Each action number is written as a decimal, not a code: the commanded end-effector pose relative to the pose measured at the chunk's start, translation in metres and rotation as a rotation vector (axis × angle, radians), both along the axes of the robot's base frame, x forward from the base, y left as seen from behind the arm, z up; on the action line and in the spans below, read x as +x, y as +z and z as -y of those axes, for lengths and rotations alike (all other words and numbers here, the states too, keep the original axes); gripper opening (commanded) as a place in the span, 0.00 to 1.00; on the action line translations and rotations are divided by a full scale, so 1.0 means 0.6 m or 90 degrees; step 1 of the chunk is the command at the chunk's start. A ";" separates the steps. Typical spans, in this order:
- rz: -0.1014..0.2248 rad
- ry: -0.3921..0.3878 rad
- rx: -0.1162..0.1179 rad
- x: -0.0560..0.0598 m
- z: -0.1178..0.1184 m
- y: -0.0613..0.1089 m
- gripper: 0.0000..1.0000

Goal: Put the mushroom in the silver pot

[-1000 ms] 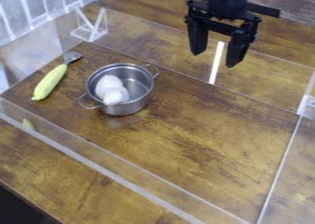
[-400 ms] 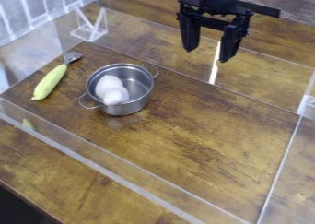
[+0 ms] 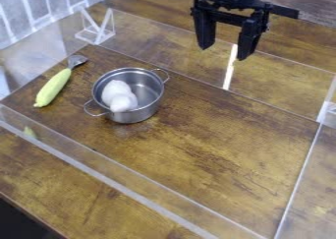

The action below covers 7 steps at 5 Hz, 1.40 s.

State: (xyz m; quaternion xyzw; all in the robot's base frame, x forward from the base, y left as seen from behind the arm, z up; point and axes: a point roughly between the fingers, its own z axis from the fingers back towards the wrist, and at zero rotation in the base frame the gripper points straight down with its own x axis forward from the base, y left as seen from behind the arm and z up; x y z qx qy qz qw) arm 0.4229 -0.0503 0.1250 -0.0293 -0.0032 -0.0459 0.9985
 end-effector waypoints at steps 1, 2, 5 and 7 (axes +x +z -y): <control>0.033 0.014 -0.005 0.012 -0.010 0.024 1.00; 0.029 0.016 -0.005 0.015 -0.012 0.016 1.00; 0.023 0.019 -0.007 0.024 -0.019 0.014 1.00; 0.021 0.011 -0.006 0.025 -0.013 0.015 1.00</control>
